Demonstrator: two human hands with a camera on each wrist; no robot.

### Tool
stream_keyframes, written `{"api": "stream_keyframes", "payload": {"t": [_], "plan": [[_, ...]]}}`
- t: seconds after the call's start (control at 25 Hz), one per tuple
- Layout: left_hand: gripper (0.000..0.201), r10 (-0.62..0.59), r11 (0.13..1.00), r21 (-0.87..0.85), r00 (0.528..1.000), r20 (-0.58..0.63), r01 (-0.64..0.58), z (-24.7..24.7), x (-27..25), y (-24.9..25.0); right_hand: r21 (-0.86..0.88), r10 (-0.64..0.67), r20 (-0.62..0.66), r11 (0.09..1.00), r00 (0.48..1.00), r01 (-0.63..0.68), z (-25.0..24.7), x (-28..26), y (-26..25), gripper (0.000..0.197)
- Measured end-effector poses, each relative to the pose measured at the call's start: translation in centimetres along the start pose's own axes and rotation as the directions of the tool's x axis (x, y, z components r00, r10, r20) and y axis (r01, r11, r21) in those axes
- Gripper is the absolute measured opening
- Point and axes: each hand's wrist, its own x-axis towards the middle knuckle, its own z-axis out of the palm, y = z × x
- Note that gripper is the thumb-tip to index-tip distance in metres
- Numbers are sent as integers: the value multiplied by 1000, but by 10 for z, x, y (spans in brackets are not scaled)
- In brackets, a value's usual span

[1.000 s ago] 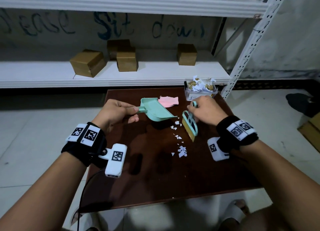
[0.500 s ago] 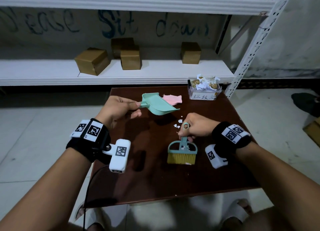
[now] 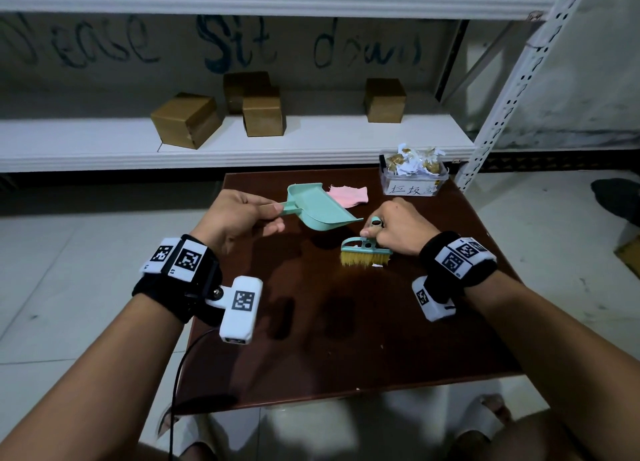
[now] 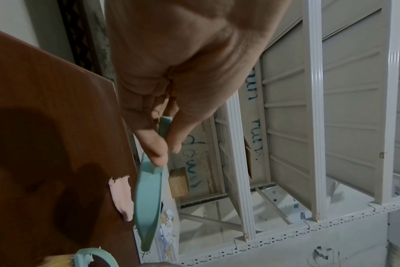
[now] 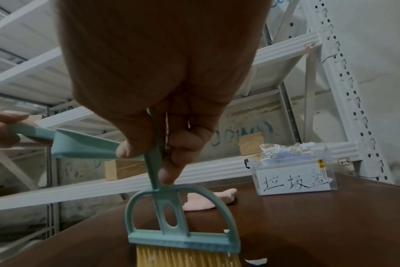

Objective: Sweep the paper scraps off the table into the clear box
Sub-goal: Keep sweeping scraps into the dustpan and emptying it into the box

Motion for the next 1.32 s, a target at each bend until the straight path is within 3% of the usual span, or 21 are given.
{"api": "stream_keyframes", "payload": {"t": [0.12, 0.28, 0.44, 0.56, 0.76, 1.04, 1.32], "plan": [[7, 4, 1000, 26, 1000, 2, -4, -5, 2, -1, 30, 31, -38, 999, 999, -30, -7, -1, 1, 21], [9, -16, 996, 84, 1000, -16, 17, -16, 8, -2, 88, 92, -203, 993, 975, -76, -27, -1, 11, 42], [8, -78, 969, 239, 996, 35, 67, -20, 9, -11, -42, 127, -304, 988, 944, -146, -27, 0, 24, 49], [12, -127, 935, 338, 991, 42, 105, -22, 15, -19, -132, 156, -269, 971, 950, -197, -17, 3, 30, 45], [16, -142, 879, 465, 989, 45, 105, -18, 32, -34, 43, 231, -228, 973, 946, -227, -1, 17, 30, 49], [16, -102, 845, 533, 991, 84, 42, 7, 51, -47, 41, 134, -209, 991, 969, -128, 17, 26, 2, 50], [13, -137, 853, 517, 987, 89, 71, 27, 57, -55, 26, 42, -155, 999, 987, -39, 26, 31, -12, 45]]}}
